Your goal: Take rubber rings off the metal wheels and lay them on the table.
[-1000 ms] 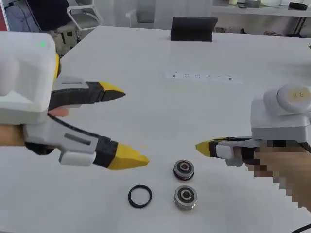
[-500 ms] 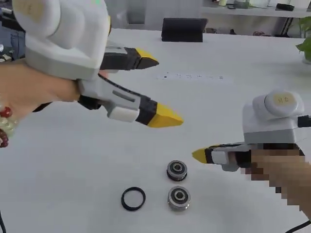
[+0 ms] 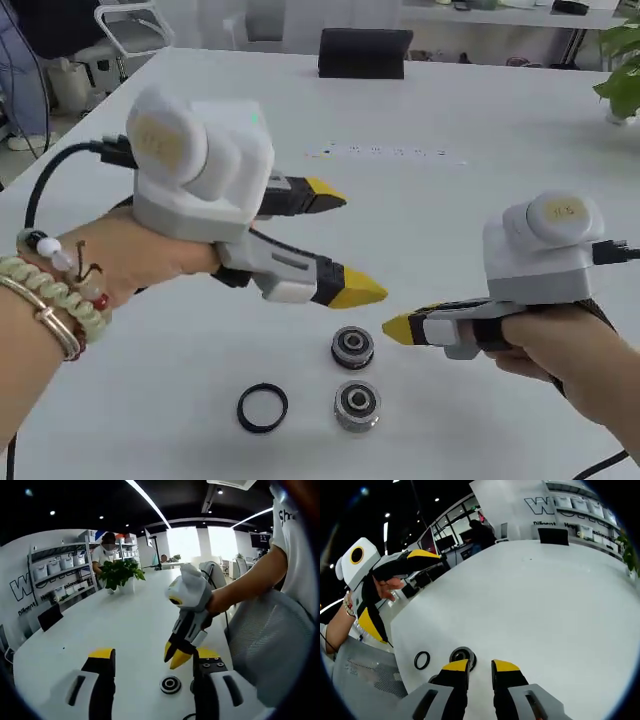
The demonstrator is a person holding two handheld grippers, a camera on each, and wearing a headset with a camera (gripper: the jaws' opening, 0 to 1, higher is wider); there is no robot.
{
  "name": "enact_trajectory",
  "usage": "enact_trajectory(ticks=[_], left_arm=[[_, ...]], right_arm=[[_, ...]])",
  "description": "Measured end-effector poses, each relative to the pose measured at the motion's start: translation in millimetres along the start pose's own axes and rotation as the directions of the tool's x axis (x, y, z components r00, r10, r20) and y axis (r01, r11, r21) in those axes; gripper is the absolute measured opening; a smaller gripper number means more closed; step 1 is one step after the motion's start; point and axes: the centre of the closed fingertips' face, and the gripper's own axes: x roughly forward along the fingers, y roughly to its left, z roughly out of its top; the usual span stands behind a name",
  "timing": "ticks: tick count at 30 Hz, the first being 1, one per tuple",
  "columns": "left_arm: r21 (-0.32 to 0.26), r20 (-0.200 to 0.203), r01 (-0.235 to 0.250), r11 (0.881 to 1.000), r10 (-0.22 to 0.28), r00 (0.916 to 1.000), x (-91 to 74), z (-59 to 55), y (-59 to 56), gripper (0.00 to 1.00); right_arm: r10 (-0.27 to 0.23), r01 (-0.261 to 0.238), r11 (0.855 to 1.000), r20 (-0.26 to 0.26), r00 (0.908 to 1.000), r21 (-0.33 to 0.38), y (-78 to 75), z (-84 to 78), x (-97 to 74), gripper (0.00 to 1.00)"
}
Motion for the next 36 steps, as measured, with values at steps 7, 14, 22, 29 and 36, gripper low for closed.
enact_trajectory(ticks=[7, 14, 22, 29, 36], left_arm=[[-0.032, -0.036, 0.021, 0.999, -0.022, 0.9991, 9.7, -36.0, -12.2, 0.51], [-0.045, -0.116, 0.039, 0.998, -0.044, 0.9922, 23.3, -68.2, -20.2, 0.45], [-0.111, -0.118, -0.011, 0.994, -0.002, 0.9930, 27.7, -80.1, -13.9, 0.33], [-0.106, -0.121, 0.014, 0.994, -0.027, 0.9922, 36.4, -81.6, -25.9, 0.22], [-0.101, -0.149, 0.028, 0.994, -0.043, 0.9879, 43.5, -88.1, -33.7, 0.17]], right_arm=[[0.023, -0.025, 0.999, -0.040, 0.9989, -0.046, 5.5, -10.3, 6.5, 0.15], [0.041, -0.044, 0.998, -0.060, 0.9974, -0.046, 8.9, -17.1, 9.4, 0.15], [0.053, -0.060, 0.995, -0.081, 0.9953, -0.084, 13.8, -22.7, 13.4, 0.17], [0.057, -0.069, 0.988, -0.091, 0.9942, -0.137, 17.8, -25.4, 17.2, 0.20], [0.050, -0.067, 0.976, -0.085, 0.9951, -0.208, 22.3, -25.0, 20.9, 0.22]])
